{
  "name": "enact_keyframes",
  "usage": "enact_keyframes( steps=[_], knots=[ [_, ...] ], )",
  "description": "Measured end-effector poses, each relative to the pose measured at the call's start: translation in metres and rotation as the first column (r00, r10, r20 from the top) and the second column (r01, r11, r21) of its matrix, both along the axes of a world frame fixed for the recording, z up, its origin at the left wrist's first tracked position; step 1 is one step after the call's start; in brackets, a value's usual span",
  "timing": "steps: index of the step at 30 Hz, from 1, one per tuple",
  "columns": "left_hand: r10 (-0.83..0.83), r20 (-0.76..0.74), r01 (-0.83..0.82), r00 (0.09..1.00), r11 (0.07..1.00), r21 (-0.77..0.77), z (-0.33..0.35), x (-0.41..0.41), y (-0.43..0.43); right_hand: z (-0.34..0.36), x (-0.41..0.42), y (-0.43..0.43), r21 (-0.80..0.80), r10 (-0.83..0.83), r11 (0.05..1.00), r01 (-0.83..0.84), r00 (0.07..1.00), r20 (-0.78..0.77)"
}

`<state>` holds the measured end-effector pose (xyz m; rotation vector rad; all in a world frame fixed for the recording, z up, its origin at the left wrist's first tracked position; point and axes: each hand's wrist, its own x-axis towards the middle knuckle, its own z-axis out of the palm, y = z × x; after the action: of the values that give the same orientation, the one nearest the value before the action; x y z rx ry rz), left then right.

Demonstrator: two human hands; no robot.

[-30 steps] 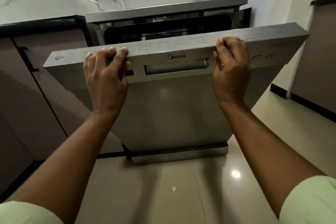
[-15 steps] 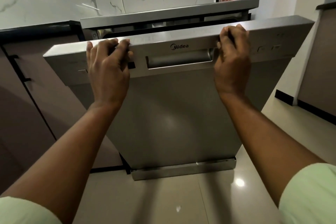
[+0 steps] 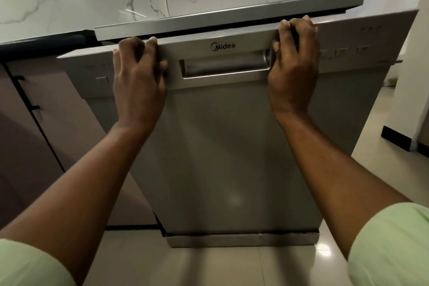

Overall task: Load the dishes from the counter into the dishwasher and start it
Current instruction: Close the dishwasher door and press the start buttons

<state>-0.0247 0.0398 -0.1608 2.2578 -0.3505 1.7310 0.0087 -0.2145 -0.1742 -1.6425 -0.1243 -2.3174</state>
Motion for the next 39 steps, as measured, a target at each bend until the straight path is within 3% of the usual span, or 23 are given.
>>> enact_keyframes(
  steps=[6,15,31,35,39],
  knots=[
    [0.066,-0.013,-0.066,0.998,0.998,-0.001,0.003,0.032,-0.010,0.004,0.041,-0.004,0.000,-0.076,0.997,0.076,0.997,0.004],
    [0.121,-0.032,-0.121,0.992,0.993,0.016,0.006,0.088,-0.019,0.012,0.090,-0.009,-0.020,-0.042,0.999,0.041,0.996,-0.077],
    [0.272,0.107,-0.265,0.956,0.961,-0.074,-0.007,0.156,-0.029,0.007,0.127,0.000,0.000,0.058,0.998,-0.059,0.995,-0.087],
    [0.222,0.108,-0.217,0.969,0.974,-0.060,-0.004,0.150,-0.027,0.006,0.124,0.001,0.004,0.051,0.999,-0.050,0.993,-0.104],
    [0.059,0.070,-0.057,0.996,0.998,-0.021,-0.009,0.139,-0.019,0.005,0.119,0.003,0.009,0.070,0.998,-0.070,0.985,-0.155]
  ],
)
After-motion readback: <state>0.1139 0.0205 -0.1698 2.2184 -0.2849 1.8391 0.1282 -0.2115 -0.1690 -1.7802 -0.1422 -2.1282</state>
